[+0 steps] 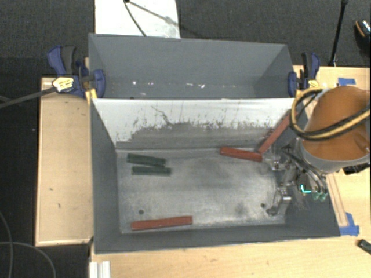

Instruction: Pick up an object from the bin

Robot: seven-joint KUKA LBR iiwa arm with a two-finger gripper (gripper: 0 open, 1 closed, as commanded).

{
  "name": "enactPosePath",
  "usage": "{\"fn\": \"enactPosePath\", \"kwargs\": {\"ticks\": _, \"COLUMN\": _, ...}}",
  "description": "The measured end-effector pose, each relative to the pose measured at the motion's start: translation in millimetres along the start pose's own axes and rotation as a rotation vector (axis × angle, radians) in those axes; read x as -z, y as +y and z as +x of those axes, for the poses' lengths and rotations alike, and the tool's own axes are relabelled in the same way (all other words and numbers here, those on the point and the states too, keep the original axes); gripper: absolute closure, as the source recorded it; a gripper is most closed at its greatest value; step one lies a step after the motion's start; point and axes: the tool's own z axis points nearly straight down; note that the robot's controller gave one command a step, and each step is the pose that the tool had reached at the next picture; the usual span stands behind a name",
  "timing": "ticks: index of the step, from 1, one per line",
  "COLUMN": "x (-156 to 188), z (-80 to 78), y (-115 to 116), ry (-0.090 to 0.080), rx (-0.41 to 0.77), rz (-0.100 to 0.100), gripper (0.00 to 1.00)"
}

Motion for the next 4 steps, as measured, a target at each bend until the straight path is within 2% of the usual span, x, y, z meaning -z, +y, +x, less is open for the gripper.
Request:
{"fn": "enactPosePath", "kwargs": {"ticks": 1, "x": -35.0, "z": 5.9, "y": 123.8, "ry": -0.003, "rx": 0.068, "rz": -0.004, "gripper": 0.0}}
{"fn": "enactPosePath", "kwargs": {"ticks": 2, "x": -92.7, "z": -31.2, "y": 8.7, "ry": -0.008, "rx": 0.309, "rz": 0.004, "gripper": 0.0}}
{"fn": "enactPosePath", "kwargs": {"ticks": 3, "x": -16.3, "z": -39.8, "y": 115.7, "ry": -0.014, "rx": 0.313, "rz": -0.003, "gripper": 0.0}}
{"fn": "enactPosePath", "kwargs": {"ticks": 4, "x": -83.4, "z": 13.1, "y": 158.3, "ry": -0.007, "rx": 0.36, "rz": -0.001, "gripper": 0.0}}
